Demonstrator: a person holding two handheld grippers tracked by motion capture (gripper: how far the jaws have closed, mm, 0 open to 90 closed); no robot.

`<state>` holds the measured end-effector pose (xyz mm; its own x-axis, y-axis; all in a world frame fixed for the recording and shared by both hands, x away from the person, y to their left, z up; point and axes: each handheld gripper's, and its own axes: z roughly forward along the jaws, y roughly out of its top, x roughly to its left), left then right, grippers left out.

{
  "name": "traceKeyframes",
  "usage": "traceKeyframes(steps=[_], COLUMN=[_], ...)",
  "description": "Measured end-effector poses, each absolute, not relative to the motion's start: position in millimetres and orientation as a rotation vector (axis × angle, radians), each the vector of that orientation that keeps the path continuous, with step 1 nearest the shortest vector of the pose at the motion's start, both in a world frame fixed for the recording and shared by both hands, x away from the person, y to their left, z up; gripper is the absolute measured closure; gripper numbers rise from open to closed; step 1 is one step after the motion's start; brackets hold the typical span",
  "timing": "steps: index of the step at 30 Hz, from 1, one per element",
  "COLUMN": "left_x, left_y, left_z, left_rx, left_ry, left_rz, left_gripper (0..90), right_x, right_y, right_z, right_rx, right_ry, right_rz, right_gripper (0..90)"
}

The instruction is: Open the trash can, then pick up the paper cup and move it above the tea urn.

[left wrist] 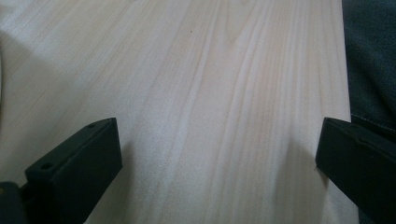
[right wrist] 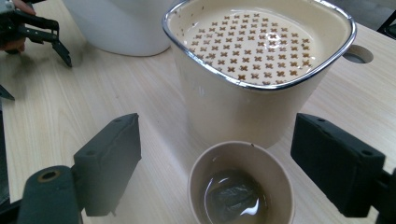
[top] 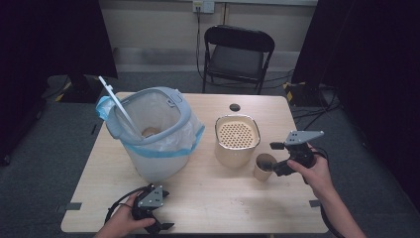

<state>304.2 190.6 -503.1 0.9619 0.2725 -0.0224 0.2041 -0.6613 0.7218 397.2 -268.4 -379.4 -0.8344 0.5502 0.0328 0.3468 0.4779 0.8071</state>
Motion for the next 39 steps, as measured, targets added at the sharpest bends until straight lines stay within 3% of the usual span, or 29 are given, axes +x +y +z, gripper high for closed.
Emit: traceKeyframes(steps=[30,39], left_x=[304,304], left_y=[191,190], left_z=[-503,-503], left_rx=[2.318,2.314], left_ry=[0.333,0.34], left_rz=[0.114,0.115], left_gripper=[0.0,0.0], right_x=[373,369], right_y=[-305,-315], right_z=[-416,-421], right_rx=[0.89,0.894], right_ry=[2.442,2.405], right_rz=[1.349,1.362], right_gripper=[17.6,14.4])
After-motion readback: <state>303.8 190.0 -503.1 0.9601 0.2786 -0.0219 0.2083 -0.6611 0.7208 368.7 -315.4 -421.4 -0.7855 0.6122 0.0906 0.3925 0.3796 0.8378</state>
